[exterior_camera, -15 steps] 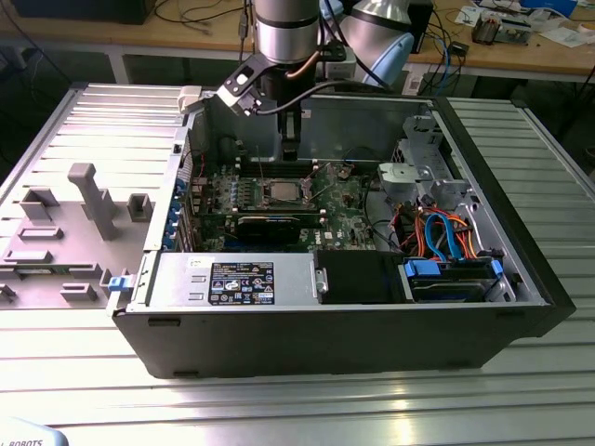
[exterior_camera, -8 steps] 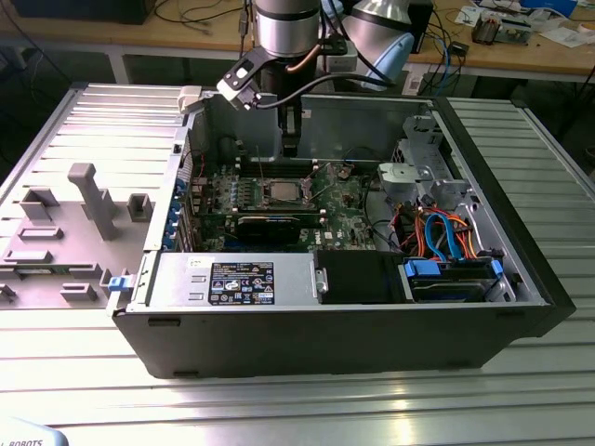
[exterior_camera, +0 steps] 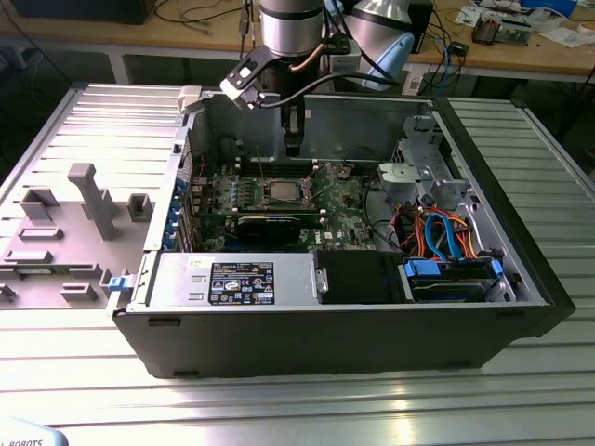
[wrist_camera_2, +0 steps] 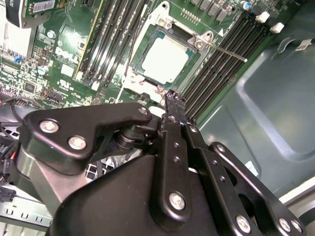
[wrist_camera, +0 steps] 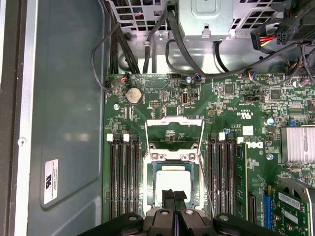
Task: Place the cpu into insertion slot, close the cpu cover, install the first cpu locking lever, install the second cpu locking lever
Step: 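Close the cpu cover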
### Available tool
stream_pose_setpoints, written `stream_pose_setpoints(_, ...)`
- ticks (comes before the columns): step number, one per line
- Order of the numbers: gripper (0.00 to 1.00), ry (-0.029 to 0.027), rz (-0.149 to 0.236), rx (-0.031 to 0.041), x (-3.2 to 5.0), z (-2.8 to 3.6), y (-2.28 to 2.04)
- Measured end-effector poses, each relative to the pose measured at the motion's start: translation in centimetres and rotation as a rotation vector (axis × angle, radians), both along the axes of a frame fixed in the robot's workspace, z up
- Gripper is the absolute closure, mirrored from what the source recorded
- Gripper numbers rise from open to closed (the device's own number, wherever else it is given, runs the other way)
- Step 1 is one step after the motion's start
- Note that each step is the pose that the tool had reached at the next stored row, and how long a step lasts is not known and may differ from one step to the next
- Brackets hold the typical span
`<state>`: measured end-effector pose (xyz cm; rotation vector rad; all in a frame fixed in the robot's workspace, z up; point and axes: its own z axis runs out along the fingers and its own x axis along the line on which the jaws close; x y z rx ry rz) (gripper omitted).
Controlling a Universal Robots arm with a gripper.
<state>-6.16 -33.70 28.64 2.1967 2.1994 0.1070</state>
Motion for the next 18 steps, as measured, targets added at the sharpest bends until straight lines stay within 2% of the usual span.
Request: stream_pose_setpoints(18,0.89,0.0000,0.000,0.0000,0.67,-0.01,0.00)
